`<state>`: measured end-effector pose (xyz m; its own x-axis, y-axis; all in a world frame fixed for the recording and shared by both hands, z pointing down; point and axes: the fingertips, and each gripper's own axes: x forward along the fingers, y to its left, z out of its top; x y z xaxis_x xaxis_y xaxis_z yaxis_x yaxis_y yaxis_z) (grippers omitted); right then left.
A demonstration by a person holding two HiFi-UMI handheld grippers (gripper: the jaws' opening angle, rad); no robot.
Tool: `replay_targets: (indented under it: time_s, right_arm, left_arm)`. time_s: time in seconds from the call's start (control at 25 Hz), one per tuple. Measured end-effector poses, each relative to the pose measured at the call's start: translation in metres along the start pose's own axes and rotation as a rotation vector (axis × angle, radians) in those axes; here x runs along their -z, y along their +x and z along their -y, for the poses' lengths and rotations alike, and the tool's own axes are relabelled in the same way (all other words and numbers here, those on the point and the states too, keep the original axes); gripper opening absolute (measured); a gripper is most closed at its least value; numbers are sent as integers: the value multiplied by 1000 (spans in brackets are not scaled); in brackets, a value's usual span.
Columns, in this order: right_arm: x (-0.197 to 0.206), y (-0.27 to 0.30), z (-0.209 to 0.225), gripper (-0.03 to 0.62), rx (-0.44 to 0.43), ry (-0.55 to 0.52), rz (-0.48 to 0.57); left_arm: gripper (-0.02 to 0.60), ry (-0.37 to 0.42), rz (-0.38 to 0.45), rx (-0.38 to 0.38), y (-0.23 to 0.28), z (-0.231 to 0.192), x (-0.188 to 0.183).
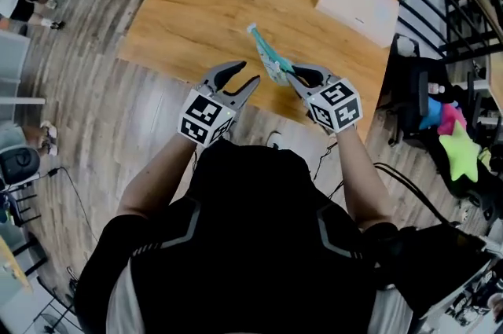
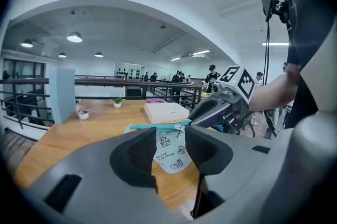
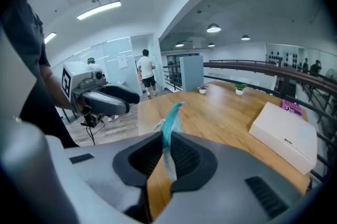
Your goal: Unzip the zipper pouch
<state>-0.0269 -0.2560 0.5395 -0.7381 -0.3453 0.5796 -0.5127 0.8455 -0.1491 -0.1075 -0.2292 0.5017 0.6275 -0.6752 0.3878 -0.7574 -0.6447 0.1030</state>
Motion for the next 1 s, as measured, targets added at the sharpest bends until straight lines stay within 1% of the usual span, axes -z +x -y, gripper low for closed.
replay_targets:
  time_s: [0.12,0.2,0.32,0.4,0.64,0.76,0.84,0.88,0.92,1.0]
  right_arm:
    - [-17,-15,-7,55,30,44,24]
    - [-27,-25,-14,55,43,66,42]
    - [-40,-40,-25,55,52,89,71]
    - [-47,-49,-30,55,64,104,84]
    - [-65,-71,-47,54,65,114,104]
    - [-69,-79,-50,54,68,109,106]
    - [-70,-83,-52,54,69,107,103]
    - [-70,-84,-52,54,70,103,101]
    - [-69,-85,-53,54,69,100,100]
    - [-69,-86,-53,54,65,104,104]
  left_arm:
    - [189,87,29,76,4,14,-20]
    - [189,159,43,120,6,26,-31]
    - [189,277,61,159,8,41,-43]
    - [189,324,73,176,9,48,-50]
    - [189,409,113,205,6,61,-68]
    - [183,435,125,218,3,65,-74]
    - [183,468,130,220,1,68,-75]
    - [181,474,133,222,1,69,-76]
    - [179,463,136,228,0,70,-76]
    - [173,409,144,245,-1,71,-78]
